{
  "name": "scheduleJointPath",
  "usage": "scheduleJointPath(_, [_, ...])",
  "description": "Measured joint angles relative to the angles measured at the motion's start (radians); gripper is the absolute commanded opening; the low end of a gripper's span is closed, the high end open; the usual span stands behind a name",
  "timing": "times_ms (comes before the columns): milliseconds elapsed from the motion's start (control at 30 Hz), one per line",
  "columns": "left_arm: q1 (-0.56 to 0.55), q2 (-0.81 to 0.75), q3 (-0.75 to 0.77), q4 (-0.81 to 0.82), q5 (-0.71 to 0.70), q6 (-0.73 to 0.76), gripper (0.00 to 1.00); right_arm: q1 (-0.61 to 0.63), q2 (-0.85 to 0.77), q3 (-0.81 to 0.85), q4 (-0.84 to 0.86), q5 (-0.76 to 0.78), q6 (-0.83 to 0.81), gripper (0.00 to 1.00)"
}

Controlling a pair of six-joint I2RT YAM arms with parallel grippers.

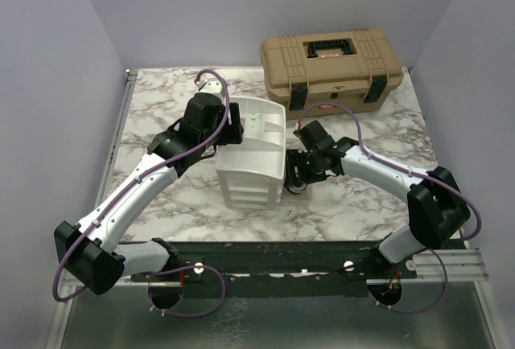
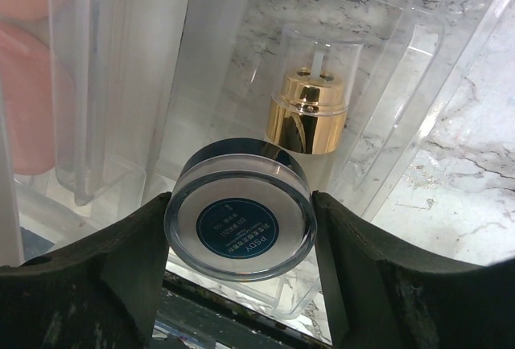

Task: Organize the makeup
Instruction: Place the makeup in the drawer.

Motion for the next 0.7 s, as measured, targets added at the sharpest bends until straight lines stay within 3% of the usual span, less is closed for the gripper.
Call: scheduleJointPath(700, [0.000, -0.007, -0.003, -0.008, 0.000, -0.001, 0.69, 0.009, 0.026, 0.029, -0.024, 0.011, 0.000, 0.74])
